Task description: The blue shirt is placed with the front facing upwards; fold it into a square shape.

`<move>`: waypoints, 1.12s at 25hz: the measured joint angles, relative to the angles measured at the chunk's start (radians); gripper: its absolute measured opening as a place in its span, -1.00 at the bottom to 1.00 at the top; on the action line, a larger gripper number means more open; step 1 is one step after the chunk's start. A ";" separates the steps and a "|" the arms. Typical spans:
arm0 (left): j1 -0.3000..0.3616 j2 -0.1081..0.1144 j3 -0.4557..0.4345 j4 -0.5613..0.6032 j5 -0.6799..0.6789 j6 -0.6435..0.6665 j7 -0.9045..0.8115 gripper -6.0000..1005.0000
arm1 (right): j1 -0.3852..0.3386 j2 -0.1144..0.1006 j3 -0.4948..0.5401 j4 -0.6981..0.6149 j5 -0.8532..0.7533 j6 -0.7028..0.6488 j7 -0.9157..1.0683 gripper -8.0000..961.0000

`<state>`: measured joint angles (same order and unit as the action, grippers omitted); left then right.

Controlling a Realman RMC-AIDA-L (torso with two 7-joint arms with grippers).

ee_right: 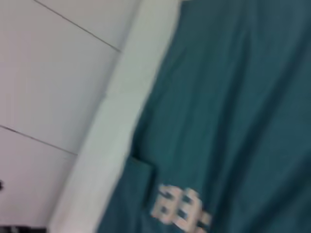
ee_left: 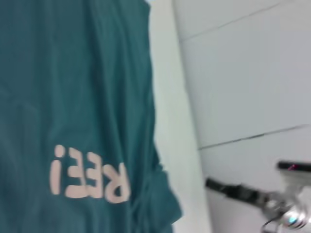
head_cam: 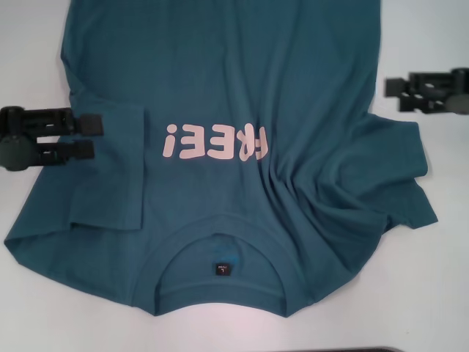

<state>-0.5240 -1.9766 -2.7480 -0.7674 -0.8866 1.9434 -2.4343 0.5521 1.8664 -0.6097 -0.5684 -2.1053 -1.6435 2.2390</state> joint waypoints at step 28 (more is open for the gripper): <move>0.084 -0.012 -0.032 0.037 -0.149 0.002 -0.004 0.46 | -0.046 -0.046 0.013 0.013 -0.217 0.040 0.159 0.86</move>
<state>-0.4405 -1.9888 -2.7795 -0.7301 -1.0356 1.9452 -2.4383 0.5056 1.8199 -0.5967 -0.5553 -2.3223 -1.6033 2.3976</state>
